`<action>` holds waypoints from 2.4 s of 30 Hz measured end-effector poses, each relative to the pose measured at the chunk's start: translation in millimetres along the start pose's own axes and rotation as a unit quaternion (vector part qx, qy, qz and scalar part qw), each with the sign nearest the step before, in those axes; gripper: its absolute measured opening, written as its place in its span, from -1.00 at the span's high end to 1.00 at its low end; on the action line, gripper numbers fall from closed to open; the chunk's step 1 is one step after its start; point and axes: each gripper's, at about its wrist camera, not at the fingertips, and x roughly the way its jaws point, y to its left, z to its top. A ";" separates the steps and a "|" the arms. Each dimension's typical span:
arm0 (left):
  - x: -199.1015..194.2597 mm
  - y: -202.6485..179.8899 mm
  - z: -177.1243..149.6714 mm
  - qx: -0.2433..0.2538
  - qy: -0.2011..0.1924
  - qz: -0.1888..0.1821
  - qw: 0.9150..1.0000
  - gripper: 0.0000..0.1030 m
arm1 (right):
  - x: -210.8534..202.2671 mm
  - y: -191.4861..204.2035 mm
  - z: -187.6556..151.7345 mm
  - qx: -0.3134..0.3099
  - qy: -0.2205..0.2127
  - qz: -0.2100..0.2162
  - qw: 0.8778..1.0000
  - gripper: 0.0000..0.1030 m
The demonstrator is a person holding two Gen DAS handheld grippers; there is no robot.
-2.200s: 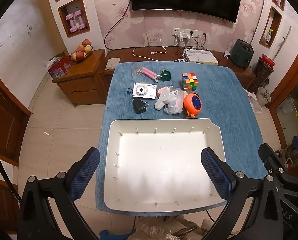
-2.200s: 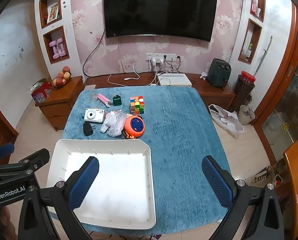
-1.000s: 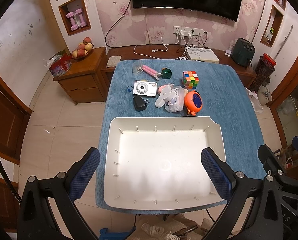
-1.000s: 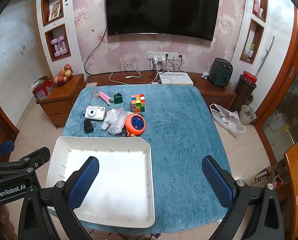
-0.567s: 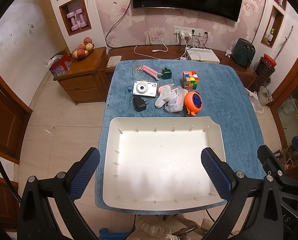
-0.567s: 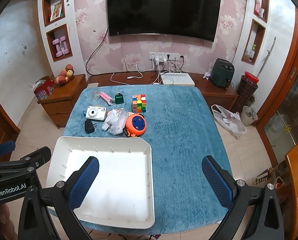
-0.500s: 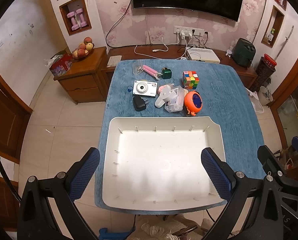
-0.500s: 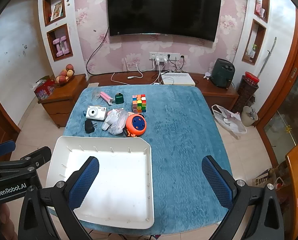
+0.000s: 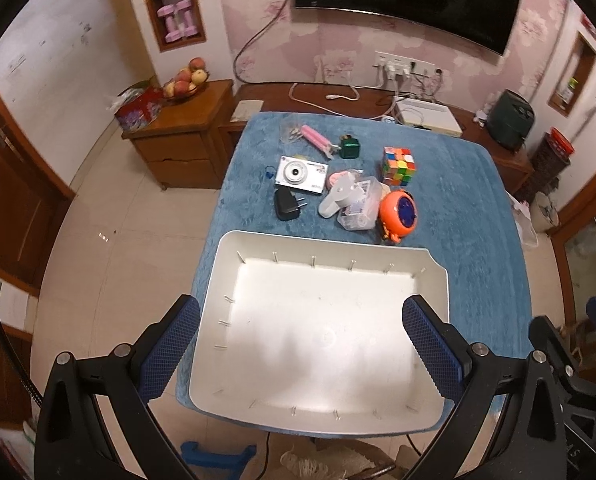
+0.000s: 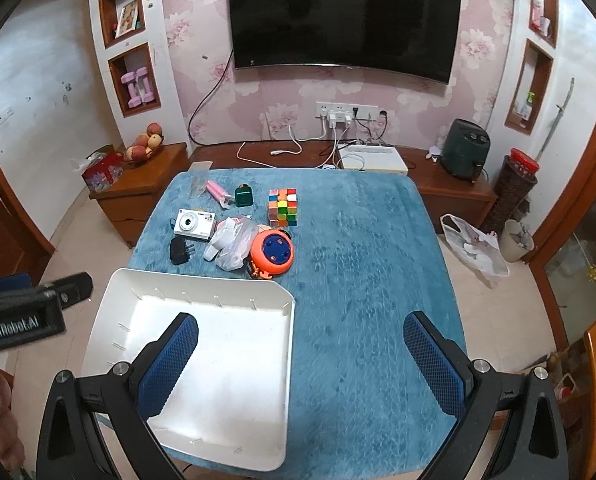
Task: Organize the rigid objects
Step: 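Grasp the orange speaker with the right tool while the left tool grasps the black charger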
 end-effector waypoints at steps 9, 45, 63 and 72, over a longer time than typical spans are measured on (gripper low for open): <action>17.7 12.3 13.3 -0.036 0.006 0.039 0.999 -0.96 | 40.3 -22.5 9.7 -0.001 0.023 0.032 0.999 -0.95; 282.8 58.1 140.6 -0.003 0.222 -0.021 0.975 -0.96 | 323.2 -10.3 76.1 0.180 0.243 0.110 0.947 -0.73; 332.4 54.1 120.6 -0.064 0.275 -0.036 0.959 -0.51 | 357.8 -17.8 62.6 0.214 0.278 0.143 0.925 -0.58; 335.0 52.7 111.6 -0.091 0.259 -0.071 0.959 0.11 | 354.0 -2.4 59.5 0.195 0.282 0.137 0.929 -0.58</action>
